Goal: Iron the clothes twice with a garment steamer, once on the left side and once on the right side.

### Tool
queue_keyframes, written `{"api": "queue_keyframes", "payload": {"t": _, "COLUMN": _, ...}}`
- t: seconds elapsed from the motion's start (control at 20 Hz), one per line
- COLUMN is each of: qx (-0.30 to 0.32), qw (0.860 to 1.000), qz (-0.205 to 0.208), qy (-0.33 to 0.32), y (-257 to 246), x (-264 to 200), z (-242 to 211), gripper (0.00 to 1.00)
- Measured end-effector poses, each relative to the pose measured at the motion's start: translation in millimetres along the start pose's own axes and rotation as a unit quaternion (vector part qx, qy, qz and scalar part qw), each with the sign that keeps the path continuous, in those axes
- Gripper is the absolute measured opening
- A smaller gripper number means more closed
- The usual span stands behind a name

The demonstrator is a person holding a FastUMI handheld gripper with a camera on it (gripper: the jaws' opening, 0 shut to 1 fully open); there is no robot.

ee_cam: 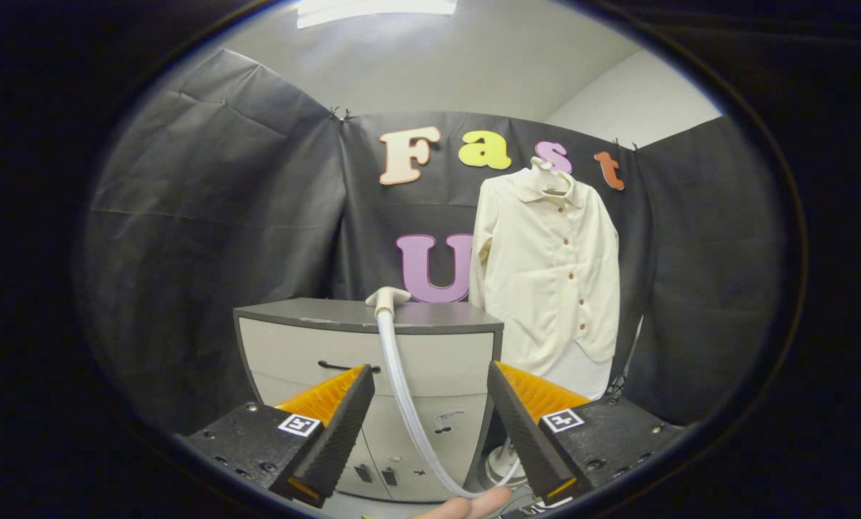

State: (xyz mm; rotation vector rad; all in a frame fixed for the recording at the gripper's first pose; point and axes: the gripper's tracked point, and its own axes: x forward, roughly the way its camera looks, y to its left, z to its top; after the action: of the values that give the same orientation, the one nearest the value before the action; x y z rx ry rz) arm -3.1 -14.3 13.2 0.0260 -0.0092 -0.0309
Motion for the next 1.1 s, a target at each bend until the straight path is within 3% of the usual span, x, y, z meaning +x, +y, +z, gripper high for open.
{"api": "queue_keyframes", "payload": {"t": 0.55, "qx": -0.006, "qw": 1.000, "qz": 0.010, "qy": -0.014, "y": 43, "x": 142, "z": 55, "gripper": 0.96}}
{"api": "queue_keyframes", "payload": {"t": 0.7, "qx": 0.028, "qw": 0.999, "qz": 0.020, "qy": 0.011, "y": 57, "x": 185, "z": 51, "gripper": 0.96}}
{"api": "queue_keyframes", "payload": {"t": 0.85, "qx": 0.025, "qw": 0.997, "qz": 0.015, "qy": 0.067, "y": 67, "x": 231, "z": 30, "gripper": 0.96}}
{"api": "queue_keyframes", "payload": {"t": 1.1, "qx": 0.041, "qw": 0.983, "qz": 0.014, "qy": 0.178, "y": 99, "x": 304, "z": -7, "gripper": 0.97}}
